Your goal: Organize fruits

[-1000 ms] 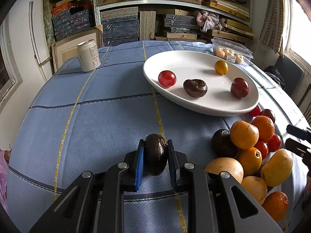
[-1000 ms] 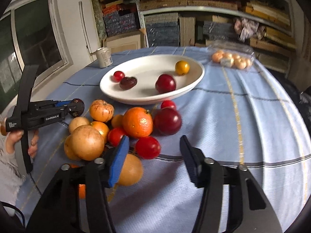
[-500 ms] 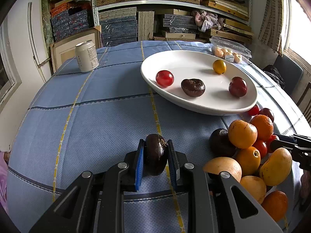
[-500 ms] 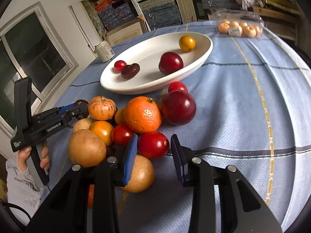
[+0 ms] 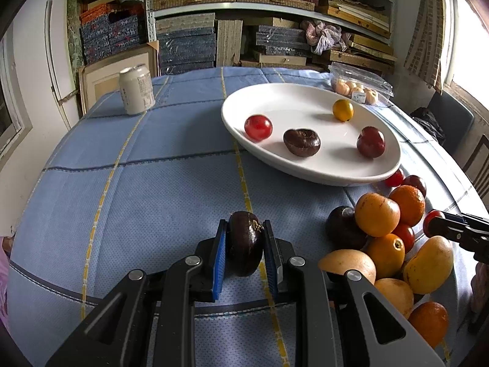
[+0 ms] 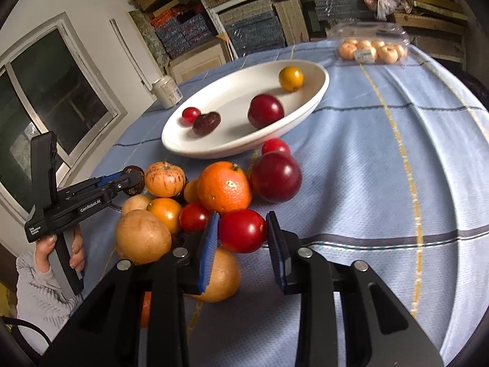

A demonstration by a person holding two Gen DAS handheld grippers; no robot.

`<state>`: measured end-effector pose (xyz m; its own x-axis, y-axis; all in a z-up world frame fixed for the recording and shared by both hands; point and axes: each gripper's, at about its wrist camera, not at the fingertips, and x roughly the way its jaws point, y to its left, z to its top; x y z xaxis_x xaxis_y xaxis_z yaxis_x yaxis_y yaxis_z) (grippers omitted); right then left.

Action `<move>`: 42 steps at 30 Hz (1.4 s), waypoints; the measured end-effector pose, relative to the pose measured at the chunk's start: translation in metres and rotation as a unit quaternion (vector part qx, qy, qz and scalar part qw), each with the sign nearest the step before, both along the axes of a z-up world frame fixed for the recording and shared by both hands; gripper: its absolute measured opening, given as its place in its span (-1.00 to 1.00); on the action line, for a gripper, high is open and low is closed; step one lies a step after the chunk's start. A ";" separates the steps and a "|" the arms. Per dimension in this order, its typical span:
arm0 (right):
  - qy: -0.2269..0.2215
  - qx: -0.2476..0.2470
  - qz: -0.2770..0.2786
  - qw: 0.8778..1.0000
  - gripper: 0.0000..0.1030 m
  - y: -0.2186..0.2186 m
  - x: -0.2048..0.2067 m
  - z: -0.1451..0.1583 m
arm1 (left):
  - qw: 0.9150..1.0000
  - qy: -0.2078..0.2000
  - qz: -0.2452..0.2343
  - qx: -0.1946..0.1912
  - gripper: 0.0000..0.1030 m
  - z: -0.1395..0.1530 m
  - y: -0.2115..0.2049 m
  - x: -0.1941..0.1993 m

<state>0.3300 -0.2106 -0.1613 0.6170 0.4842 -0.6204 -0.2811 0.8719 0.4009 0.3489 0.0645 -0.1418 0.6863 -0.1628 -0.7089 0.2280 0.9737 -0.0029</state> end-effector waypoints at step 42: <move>-0.024 -0.089 -0.023 0.995 -0.37 0.036 0.180 0.025 | 0.997 0.025 -0.038 -0.058 -0.56 0.025 -0.078 0.155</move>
<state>0.5100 -0.1743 -0.1368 0.6675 0.3389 -0.6630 -0.2538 0.9407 0.2252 0.5035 -0.0131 -0.1165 0.6337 -0.2963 -0.7146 0.2983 0.9459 -0.1277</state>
